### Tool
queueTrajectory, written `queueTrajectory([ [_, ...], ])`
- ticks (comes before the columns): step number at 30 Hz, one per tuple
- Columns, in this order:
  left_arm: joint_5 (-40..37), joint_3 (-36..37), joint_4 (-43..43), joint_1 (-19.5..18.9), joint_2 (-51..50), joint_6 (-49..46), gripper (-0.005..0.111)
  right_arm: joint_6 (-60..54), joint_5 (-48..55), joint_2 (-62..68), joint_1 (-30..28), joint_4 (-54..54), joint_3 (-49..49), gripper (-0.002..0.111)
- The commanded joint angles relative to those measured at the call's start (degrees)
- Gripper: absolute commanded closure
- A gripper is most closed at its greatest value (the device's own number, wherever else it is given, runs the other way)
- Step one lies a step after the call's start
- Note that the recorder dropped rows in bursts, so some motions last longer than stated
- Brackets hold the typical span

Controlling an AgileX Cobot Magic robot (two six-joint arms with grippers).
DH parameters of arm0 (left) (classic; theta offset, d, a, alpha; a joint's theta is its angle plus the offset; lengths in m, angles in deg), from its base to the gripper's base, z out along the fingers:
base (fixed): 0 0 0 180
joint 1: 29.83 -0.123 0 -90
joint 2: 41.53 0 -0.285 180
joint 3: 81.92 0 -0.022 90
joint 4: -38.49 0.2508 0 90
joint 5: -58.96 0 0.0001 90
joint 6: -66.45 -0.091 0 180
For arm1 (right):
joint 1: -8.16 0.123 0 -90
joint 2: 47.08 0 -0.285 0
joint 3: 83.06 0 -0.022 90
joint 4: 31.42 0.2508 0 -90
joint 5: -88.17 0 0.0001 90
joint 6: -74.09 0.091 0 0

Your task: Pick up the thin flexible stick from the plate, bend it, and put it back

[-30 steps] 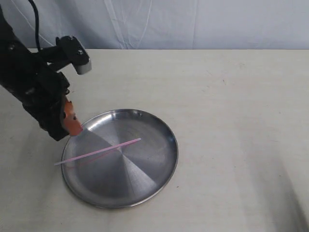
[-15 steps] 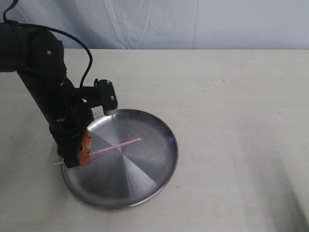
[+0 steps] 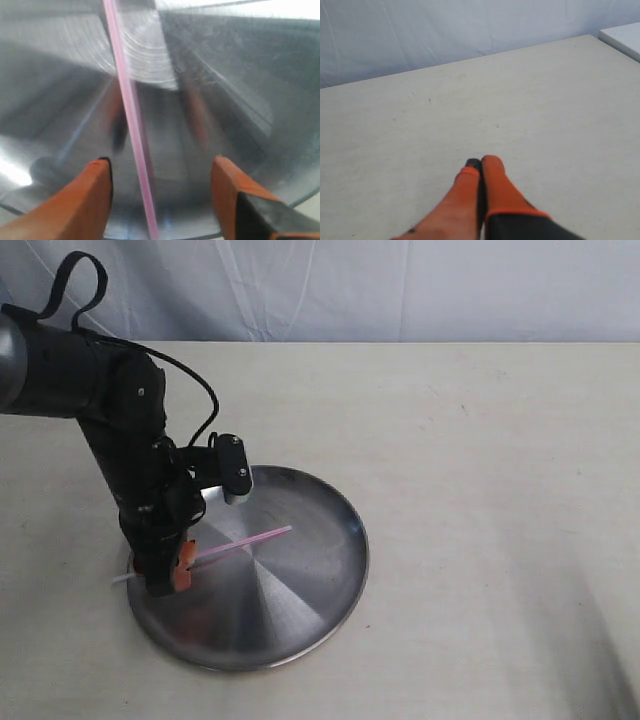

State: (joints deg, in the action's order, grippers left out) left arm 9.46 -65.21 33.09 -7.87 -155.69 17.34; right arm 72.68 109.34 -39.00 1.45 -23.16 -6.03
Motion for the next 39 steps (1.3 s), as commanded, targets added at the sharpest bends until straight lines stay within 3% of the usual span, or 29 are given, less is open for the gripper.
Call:
queueTrajectory([
  [1, 0.6, -0.3, 2.06, 0.34, -0.93, 0.81, 0.05, -0.05, -0.79, -0.3, 0.12, 0.0, 0.19, 0.108],
  [15, 0.27, -0.3, 2.65, 0.34, -2.48, 2.32, 0.051, -0.05, -0.79, -0.3, 0.12, 0.0, 0.19, 0.108],
  [18, 0.12, -0.3, 2.65, 0.34, -2.48, 2.74, 0.058, -0.05, -0.79, -0.3, 0.12, 0.0, 0.19, 0.108],
  [28, -0.75, -0.3, 1.95, 0.34, -2.48, 4.41, 0.107, -0.05, -0.79, -0.3, 0.12, 0.0, 0.19, 0.108],
  [39, -0.04, -0.3, -5.54, 0.34, 0.32, 5.79, 0.107, -0.05, -0.79, -0.3, 0.12, -0.1, 0.19, 0.108],
])
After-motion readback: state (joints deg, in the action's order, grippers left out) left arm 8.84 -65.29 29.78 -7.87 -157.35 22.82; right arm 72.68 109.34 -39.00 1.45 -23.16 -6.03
